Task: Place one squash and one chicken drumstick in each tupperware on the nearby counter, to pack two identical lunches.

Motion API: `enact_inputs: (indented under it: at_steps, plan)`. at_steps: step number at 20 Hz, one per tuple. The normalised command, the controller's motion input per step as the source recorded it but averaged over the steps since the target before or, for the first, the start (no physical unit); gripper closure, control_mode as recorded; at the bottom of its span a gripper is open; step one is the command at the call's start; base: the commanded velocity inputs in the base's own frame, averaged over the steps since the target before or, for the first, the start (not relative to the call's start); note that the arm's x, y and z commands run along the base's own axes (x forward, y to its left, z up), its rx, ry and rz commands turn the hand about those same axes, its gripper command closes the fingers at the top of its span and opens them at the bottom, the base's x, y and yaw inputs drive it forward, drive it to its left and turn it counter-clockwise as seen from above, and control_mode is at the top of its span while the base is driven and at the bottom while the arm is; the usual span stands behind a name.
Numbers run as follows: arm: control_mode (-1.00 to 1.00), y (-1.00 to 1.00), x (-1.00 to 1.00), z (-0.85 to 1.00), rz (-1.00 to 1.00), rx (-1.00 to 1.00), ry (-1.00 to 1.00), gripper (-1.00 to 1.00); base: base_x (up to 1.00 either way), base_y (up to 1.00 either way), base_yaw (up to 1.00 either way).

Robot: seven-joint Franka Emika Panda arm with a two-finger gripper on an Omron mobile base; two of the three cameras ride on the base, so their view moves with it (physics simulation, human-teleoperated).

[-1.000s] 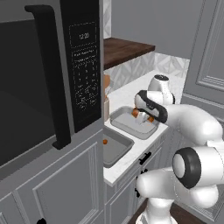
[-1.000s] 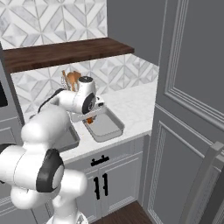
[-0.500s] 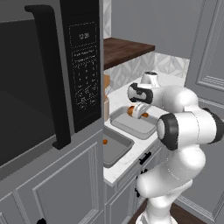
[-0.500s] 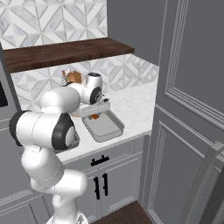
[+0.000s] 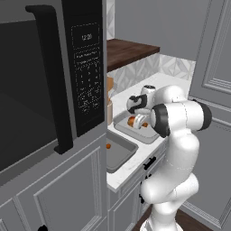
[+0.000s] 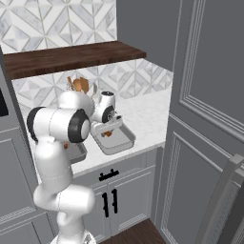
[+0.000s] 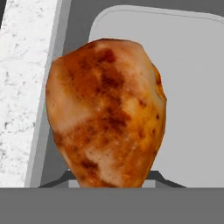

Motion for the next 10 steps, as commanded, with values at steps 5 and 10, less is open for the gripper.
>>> enact_inputs:
  at_steps: [5, 10]
  plan:
    - [-1.0, 0.0, 0.54, 0.0, 0.0, 0.0, 0.0, 1.0, 0.0, 0.0, 0.0]
    - [-1.0, 0.0, 0.29, -0.13, 0.0, 0.0, 0.0, 1.0, 0.0, 0.0, 0.0]
